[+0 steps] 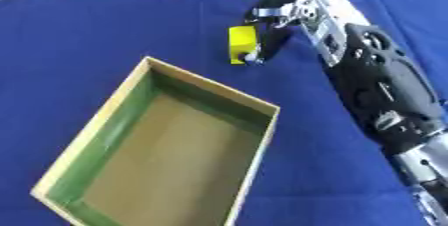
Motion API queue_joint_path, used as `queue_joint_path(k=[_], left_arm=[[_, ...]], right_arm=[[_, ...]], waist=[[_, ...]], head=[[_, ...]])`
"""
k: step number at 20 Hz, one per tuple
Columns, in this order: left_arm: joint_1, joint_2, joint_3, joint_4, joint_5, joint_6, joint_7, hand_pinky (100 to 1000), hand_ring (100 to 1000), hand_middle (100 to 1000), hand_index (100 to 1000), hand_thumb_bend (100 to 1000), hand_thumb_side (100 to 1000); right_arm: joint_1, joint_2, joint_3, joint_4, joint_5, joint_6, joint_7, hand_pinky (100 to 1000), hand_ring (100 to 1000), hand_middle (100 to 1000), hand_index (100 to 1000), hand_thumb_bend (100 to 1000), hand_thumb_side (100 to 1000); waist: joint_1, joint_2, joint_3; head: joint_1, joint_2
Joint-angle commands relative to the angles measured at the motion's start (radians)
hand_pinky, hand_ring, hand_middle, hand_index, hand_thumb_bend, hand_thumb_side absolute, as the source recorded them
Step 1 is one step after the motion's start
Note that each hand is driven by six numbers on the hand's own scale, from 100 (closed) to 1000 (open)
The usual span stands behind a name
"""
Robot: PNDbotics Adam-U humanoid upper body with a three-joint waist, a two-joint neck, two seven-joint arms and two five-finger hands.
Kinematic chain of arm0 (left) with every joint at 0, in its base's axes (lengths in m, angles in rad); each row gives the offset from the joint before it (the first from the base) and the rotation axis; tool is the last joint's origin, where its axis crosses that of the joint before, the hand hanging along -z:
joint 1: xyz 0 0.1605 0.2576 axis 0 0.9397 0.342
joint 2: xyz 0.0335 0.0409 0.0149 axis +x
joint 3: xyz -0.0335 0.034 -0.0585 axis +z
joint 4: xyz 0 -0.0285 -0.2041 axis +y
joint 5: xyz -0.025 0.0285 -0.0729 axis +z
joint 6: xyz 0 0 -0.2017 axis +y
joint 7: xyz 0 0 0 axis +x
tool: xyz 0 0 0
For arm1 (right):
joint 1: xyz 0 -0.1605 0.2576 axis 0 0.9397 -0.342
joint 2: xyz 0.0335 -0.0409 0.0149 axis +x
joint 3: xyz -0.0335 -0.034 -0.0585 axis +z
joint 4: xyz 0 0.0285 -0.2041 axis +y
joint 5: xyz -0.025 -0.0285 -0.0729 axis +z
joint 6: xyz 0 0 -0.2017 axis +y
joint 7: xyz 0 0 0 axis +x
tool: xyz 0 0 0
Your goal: Pick up objects on the table and place them in the box.
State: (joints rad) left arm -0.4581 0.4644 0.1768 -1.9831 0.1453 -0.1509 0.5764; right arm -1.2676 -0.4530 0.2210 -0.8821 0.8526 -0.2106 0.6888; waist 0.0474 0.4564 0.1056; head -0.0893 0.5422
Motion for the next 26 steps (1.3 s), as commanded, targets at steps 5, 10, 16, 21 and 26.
queue_joint_path(k=[5,10,16,21,26], left_arm=[[-0.01,0.019,0.005,-0.017,0.004,0.002,0.003,575,706,718,763,100,1000],[-0.006,0.024,0.005,-0.017,0.002,0.003,0.002,576,706,719,763,100,1000],[0.001,0.031,0.005,-0.017,0.001,0.004,0.002,577,706,719,764,100,1000],[0.003,0.033,0.005,-0.017,0.0,0.004,0.001,578,707,720,764,100,1000],[0.002,0.033,0.004,-0.017,0.001,0.004,0.0,578,707,720,764,100,1000]], right_arm=[[-0.024,-0.027,-0.005,-0.042,-0.026,0.02,-0.083,695,722,377,483,115,449],[-0.023,-0.063,0.008,-0.11,-0.072,0.041,-0.125,682,707,362,469,100,481],[-0.02,-0.127,0.042,-0.246,-0.15,0.044,-0.175,668,693,349,458,100,493],[-0.009,-0.182,0.078,-0.367,-0.206,0.082,-0.227,660,694,337,443,100,485],[0.006,-0.208,0.128,-0.488,-0.242,0.147,-0.244,655,691,339,444,100,488]], waist=[[0.001,-0.031,-0.002],[0.0,-0.044,-0.01],[-0.001,-0.063,-0.024],[0.0,-0.072,-0.035],[0.002,-0.078,-0.042]], head=[[0.002,-0.002],[0.008,0.004],[0.014,0.018],[0.017,0.029],[0.019,0.038]])
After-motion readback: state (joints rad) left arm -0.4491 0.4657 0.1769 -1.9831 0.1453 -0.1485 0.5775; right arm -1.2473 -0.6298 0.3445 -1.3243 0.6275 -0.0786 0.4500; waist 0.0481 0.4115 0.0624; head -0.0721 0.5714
